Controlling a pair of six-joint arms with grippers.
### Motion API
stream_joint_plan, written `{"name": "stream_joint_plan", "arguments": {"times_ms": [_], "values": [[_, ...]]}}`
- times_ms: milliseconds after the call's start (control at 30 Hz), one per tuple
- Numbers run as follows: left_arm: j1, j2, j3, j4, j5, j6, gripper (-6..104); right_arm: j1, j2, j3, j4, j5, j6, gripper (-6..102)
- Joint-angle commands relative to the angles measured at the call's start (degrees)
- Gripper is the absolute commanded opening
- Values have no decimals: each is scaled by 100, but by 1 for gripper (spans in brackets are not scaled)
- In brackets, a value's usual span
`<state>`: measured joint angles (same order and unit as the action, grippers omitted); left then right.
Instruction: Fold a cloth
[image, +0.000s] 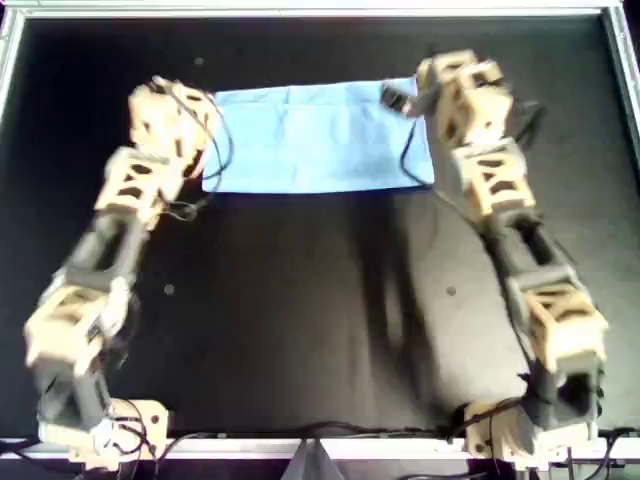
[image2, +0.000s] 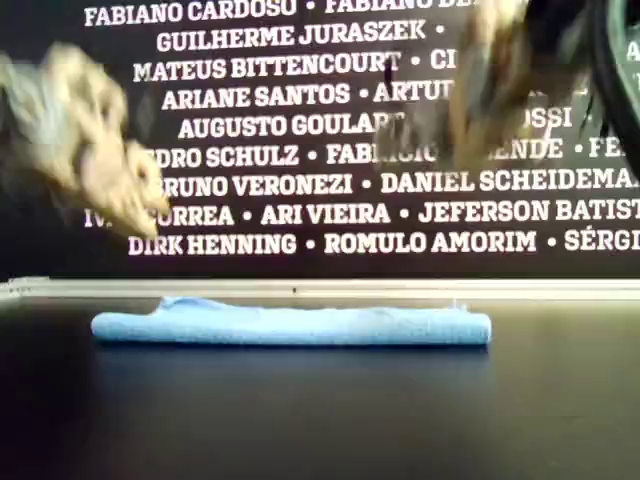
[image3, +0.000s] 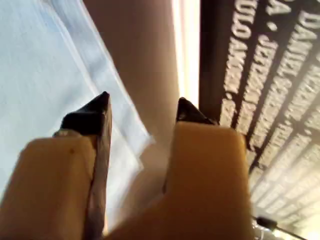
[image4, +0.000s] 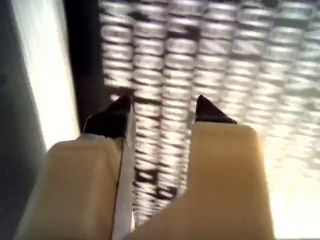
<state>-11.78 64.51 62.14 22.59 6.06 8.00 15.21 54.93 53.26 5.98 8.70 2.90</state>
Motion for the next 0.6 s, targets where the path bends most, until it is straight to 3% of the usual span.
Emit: {"name": "stream_joint_plan", "arguments": {"times_ms": [0,133,267,500,567], "values": [[149,2452,624,1134,-35,9,47,-26,2171,1195,255,44,-290,50],[360,4069,1723,1986,-35,-88,47,9,4456,3771,615,44,-308,50],[378,5871,3270,2487,-35,-88,47,-88,7040,6161,615,44,-299,50],[369,9035,6460,2470,0,-9,47,-299,10837,9677,624,35,-316,50],[308,9677,7102,2470,70,9,47,-316,11637,10468,624,35,-404,49]]}}
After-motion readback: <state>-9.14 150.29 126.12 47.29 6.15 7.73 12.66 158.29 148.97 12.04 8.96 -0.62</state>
